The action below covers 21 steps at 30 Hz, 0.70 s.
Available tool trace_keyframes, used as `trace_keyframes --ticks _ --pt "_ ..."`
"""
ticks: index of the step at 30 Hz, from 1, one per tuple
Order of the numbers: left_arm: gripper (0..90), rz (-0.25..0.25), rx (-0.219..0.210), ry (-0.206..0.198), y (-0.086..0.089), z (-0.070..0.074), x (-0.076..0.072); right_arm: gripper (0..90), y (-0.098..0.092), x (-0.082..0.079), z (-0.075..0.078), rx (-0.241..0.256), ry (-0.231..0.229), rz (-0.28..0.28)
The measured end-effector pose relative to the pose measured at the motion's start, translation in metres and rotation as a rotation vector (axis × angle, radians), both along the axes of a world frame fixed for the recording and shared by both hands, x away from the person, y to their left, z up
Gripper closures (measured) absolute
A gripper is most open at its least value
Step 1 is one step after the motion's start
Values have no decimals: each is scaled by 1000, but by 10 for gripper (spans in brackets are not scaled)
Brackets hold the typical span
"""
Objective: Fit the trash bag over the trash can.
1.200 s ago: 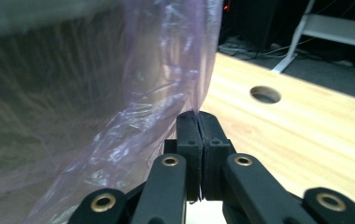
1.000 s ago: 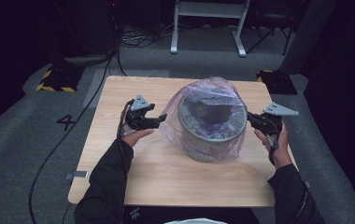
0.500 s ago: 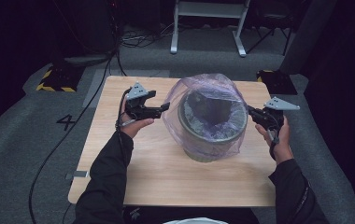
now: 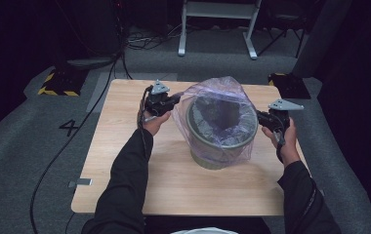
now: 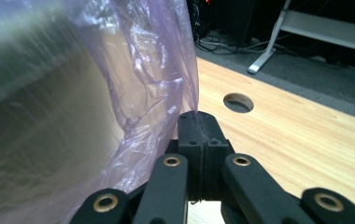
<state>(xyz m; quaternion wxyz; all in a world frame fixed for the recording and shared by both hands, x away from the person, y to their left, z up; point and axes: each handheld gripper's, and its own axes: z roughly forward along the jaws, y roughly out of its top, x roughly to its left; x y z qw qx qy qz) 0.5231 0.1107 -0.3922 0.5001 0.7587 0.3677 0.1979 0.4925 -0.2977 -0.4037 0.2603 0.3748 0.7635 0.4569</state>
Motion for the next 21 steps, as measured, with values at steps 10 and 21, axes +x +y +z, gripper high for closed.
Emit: trace_keyframes --ticks 10,21 --pt "896 30 97 94 -23 -23 21 900 1 15 -12 3 32 -44" --pt "895 -37 191 231 -40 -53 28 900 3 27 -32 12 148 -32"
